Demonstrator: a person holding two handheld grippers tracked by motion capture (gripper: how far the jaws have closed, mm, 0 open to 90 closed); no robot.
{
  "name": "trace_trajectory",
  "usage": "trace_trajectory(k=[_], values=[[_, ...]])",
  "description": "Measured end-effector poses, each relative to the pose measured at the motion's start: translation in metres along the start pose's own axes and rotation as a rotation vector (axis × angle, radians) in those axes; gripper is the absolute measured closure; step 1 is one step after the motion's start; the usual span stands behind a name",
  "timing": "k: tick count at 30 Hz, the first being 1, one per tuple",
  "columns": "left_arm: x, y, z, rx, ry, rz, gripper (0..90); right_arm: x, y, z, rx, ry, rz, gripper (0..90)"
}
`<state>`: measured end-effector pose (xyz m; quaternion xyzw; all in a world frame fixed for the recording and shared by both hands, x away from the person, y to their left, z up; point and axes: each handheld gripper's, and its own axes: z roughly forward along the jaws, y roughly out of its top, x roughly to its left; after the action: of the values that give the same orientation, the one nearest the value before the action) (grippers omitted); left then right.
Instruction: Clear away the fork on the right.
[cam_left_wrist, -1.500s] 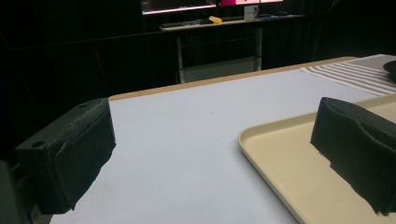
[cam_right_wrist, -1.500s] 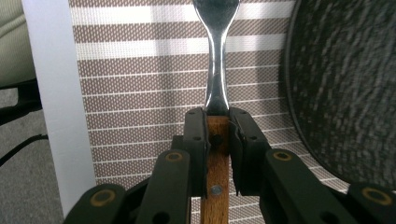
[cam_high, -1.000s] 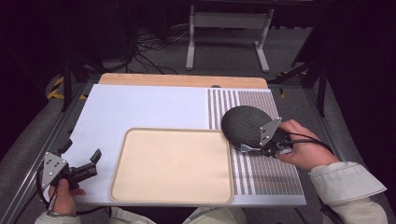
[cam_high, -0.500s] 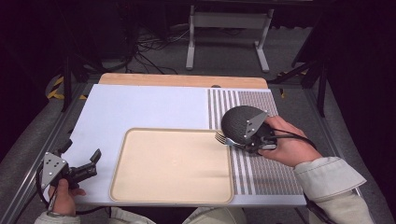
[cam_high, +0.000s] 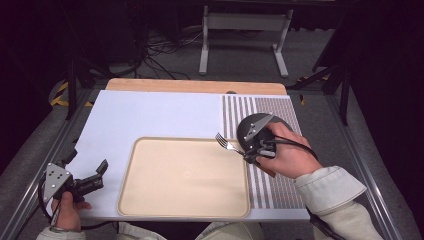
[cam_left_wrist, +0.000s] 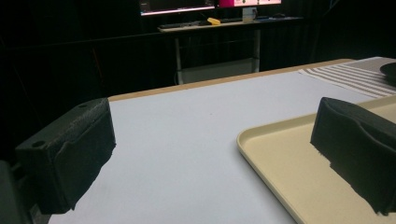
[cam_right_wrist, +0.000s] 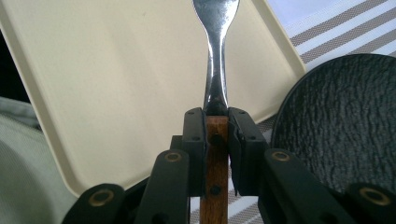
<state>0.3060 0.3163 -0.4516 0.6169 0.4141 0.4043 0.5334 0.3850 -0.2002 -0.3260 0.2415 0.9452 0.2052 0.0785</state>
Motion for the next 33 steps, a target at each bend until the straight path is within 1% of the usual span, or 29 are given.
trace_trajectory(k=[1, 2, 3, 9, 10, 11, 12, 13, 14, 16, 17, 24, 29, 33], values=[[0.000, 0.000, 0.000, 0.000, 0.000, 0.000, 0.5, 0.002, 0.002, 0.002, 0.001, 0.006, 0.029, 78.1], [0.000, 0.000, 0.000, 0.000, -0.001, 0.000, 0.5, 0.003, 0.003, 0.002, 0.001, 0.014, 0.044, 78.1], [0.000, 0.000, 0.000, 0.000, -0.001, 0.000, 0.5, 0.004, 0.004, 0.003, -0.002, 0.028, 0.078, 78.1], [0.000, 0.000, 0.000, -0.001, -0.001, -0.001, 0.5, 0.010, 0.010, 0.009, 0.013, 0.041, 0.181, 78.1], [0.000, 0.000, 0.000, -0.001, -0.001, -0.001, 0.5, 0.010, 0.010, 0.009, 0.013, 0.041, 0.181, 78.1], [0.000, 0.000, 0.000, -0.001, -0.001, -0.001, 0.5, 0.012, 0.012, 0.011, 0.016, 0.042, 0.212, 78.1], [0.000, 0.000, 0.000, -0.001, -0.002, 0.000, 0.5, 0.012, 0.012, 0.012, 0.017, 0.039, 0.220, 78.1], [0.000, 0.000, 0.000, -0.002, -0.002, -0.001, 0.5, 0.013, 0.013, 0.012, 0.022, 0.040, 0.237, 78.1], [0.000, 0.000, 0.000, -0.002, -0.002, -0.001, 0.5, 0.013, 0.013, 0.013, 0.024, 0.045, 0.253, 78.0], [0.000, 0.000, 0.000, -0.002, -0.002, -0.001, 0.5, 0.015, 0.015, 0.016, 0.035, 0.068, 0.302, 78.1], [0.000, 0.000, 0.000, -0.002, -0.002, -0.001, 0.5, 0.016, 0.016, 0.017, 0.041, 0.068, 0.319, 78.1], [0.000, 0.000, 0.000, -0.004, -0.002, -0.006, 0.5, 0.021, 0.020, 0.024, 0.048, 0.052, 0.358, 78.0], [0.000, 0.000, 0.000, -0.005, -0.002, -0.007, 0.5, 0.024, 0.022, 0.029, 0.055, 0.054, 0.382, 78.0], [0.000, 0.000, 0.000, -0.005, -0.002, -0.007, 0.5, 0.028, 0.022, 0.039, 0.068, 0.062, 0.411, 78.0]])
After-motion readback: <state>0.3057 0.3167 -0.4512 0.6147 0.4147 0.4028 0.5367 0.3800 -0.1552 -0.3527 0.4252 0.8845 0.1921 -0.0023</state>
